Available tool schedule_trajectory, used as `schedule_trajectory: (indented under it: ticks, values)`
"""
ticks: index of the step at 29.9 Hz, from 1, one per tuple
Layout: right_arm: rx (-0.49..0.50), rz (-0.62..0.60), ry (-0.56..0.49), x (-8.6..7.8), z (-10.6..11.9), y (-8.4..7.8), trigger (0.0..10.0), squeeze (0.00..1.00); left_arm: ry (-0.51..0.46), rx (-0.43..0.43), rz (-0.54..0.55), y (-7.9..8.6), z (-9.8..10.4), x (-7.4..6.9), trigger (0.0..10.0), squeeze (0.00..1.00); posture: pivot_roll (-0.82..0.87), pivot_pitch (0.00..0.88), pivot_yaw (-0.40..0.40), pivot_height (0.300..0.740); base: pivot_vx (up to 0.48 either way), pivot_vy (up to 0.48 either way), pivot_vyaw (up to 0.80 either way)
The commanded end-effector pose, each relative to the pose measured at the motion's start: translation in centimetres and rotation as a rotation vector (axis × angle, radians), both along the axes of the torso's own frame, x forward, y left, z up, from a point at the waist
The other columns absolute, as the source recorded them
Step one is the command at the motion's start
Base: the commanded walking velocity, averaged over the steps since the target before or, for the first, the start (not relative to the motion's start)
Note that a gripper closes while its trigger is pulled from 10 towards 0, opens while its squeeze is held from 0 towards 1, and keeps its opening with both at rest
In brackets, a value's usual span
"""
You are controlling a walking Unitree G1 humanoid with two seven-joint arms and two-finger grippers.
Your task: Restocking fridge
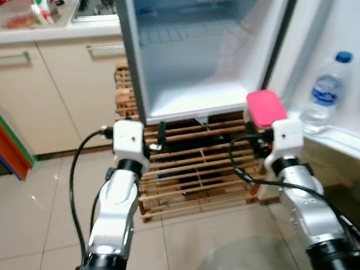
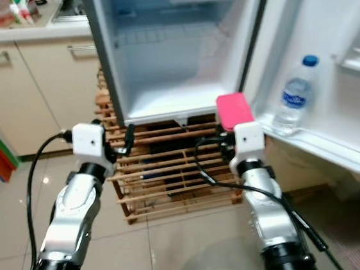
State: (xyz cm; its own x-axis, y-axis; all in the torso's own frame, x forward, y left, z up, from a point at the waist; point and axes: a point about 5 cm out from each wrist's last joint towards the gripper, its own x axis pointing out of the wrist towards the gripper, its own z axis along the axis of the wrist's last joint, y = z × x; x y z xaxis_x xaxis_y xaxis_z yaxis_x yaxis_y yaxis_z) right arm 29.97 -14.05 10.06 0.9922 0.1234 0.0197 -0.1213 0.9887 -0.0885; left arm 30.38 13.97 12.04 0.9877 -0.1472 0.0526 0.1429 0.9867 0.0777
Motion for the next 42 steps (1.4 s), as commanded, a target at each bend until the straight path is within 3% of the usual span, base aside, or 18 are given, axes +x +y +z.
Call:
schedule_trajectory:
  ticks: [1, 5, 13, 42]
  values:
    - [-0.002, 0.026, -0.025, 1.0, 1.1, 0.2, 0.0, 0.0, 0.015, -0.008, -0.03, -1.0, -0.1, 0.2, 10.0, 0.0, -0.02, 0.0, -0.001, 0.74, 0.0, 0.0, 0.0]
    - [0.012, 0.061, -0.049, 2.2, 2.2, 1.0, 0.0, 0.0, -0.016, 0.024, -0.053, -1.6, 0.4, 0.7, 10.0, 0.0, -0.02, 0.0, -0.003, 0.74, 0.0, 0.0, 0.0]
    - [0.05, 0.105, -0.111, 3.8, 4.2, 2.5, 0.0, 0.0, -0.054, -0.02, -0.103, -2.6, 1.1, 0.8, 10.0, 0.0, -0.01, 0.0, -0.001, 0.74, 0.438, 0.0, 0.0]
    - [0.057, 0.159, -0.101, 3.9, 3.7, 3.5, 0.0, 0.0, -0.089, -0.013, -0.096, -2.8, 1.6, 1.0, 10.0, 0.0, -0.01, 0.0, 0.002, 0.74, 0.449, 0.0, 0.0]
